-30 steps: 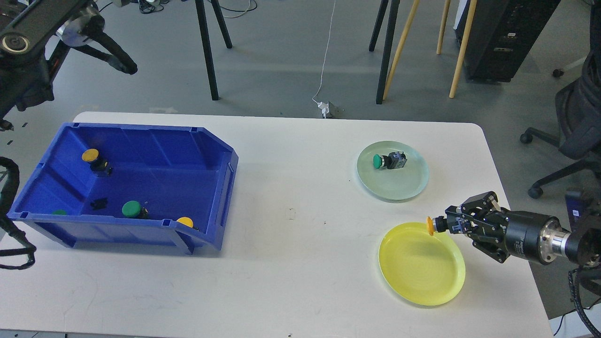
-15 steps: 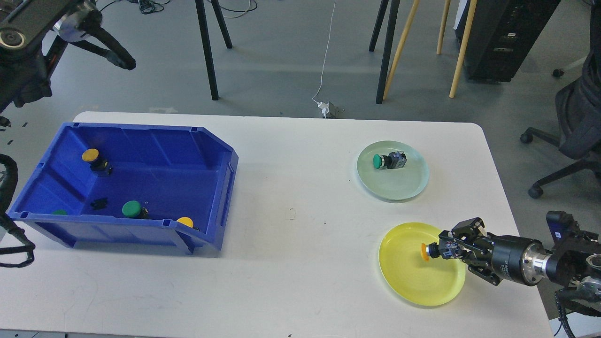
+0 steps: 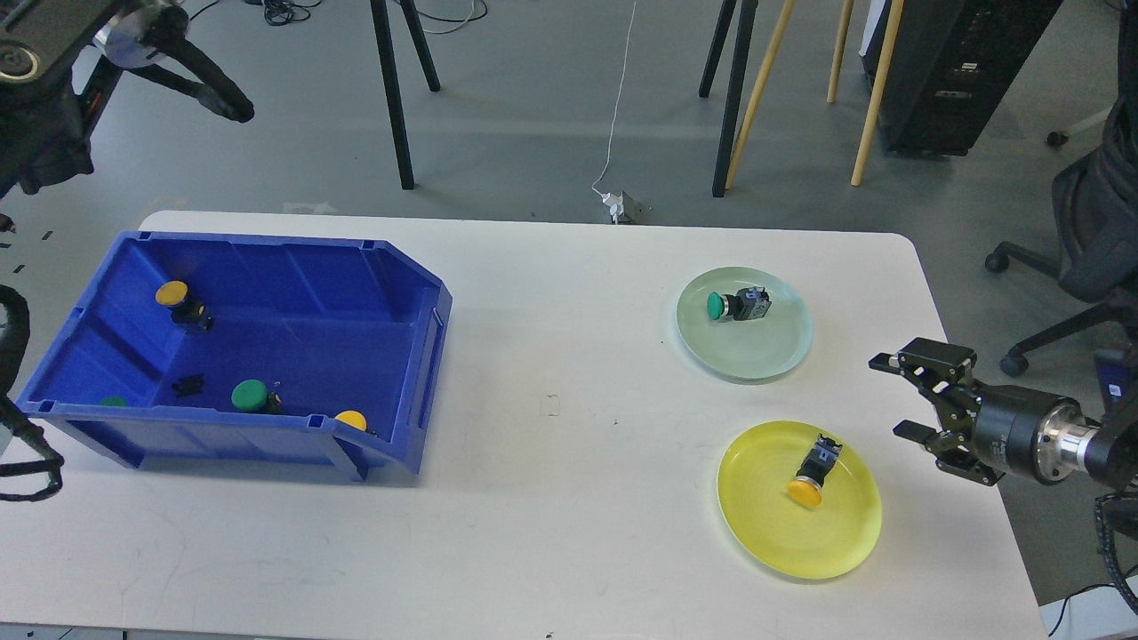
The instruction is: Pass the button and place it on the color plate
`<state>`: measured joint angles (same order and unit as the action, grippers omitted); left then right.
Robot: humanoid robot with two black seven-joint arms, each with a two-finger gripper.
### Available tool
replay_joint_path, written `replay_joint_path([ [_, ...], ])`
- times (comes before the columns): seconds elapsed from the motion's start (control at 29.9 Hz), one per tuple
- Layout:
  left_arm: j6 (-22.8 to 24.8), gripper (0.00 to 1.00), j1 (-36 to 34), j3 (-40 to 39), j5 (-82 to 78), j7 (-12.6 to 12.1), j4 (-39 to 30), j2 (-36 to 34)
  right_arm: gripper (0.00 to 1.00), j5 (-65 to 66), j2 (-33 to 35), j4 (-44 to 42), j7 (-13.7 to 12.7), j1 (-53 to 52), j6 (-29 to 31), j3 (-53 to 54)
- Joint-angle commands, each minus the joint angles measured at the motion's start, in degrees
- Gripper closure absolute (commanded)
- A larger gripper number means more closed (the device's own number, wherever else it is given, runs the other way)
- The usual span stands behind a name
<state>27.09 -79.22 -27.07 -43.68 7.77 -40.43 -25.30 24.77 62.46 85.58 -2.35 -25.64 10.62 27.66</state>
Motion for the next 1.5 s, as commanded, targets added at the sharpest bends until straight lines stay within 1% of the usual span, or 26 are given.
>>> replay_joint_path([
  [0.0,0.0,0.01,-0.3,0.0,0.0,0.0,0.0,0.2,0.06,-4.6,6.5,-0.8,0.9,0.3,1.0,-0.3],
  [0.1,0.0,0.01,-0.8,0.0,0.0,0.1,0.0,0.6,0.06,-5.3,10.9,-1.2,1.0,2.2,1.2,-1.0],
  [0.23,-0.1,0.01,-1.3,-0.1,0.0,0.3,0.0,1.1,0.06,-5.3,15.0,-5.2,1.1,6.6,1.2,-1.3],
  [0.47,-1.2,0.01,-2.2,-0.2,0.3,0.4,0.1,2.8,0.06,-5.3,15.3,-16.0,1.4,14.1,1.3,-2.5],
  [0.6,-2.3,0.01,-2.4,-0.2,0.3,0.5,0.1,4.6,0.07,-5.3,13.8,-19.3,2.2,17.4,0.3,-4.9],
  [0.8,-3.4,0.01,-3.1,-0.2,0.3,0.5,0.1,7.5,0.07,-5.4,5.1,-30.0,3.8,22.7,-0.7,-6.0],
  [0.84,-3.4,0.01,-3.1,-0.2,0.3,0.4,0.1,7.8,0.07,-5.4,3.5,-31.3,3.8,22.8,-0.7,-6.0],
  [0.9,-3.5,0.01,-3.0,-0.2,0.3,0.5,0.1,8.0,0.07,-5.6,1.7,-33.2,4.7,22.9,-0.5,-5.6],
  [1.0,-3.5,0.01,-3.0,-0.1,0.3,0.5,0.2,8.0,0.06,-9.7,2.0,-33.0,8.4,22.8,1.0,-5.2],
  [1.07,-3.4,0.01,-3.0,-0.1,0.3,0.5,0.3,8.0,0.06,-12.8,3.0,-32.2,9.5,22.4,3.1,-4.9],
  [1.17,-3.5,0.01,-3.1,-0.1,0.3,0.4,0.3,8.5,0.06,-14.5,4.8,-31.4,9.6,21.4,5.2,-2.3],
  [1.34,-3.5,0.01,-3.1,-0.1,0.3,0.3,0.4,8.9,0.04,-14.6,7.0,-27.8,9.6,20.9,5.7,7.5],
  [1.47,-3.6,0.01,-3.1,-0.1,0.3,0.2,0.3,9.7,0.04,-14.7,7.8,-25.0,8.9,20.7,7.0,16.1],
])
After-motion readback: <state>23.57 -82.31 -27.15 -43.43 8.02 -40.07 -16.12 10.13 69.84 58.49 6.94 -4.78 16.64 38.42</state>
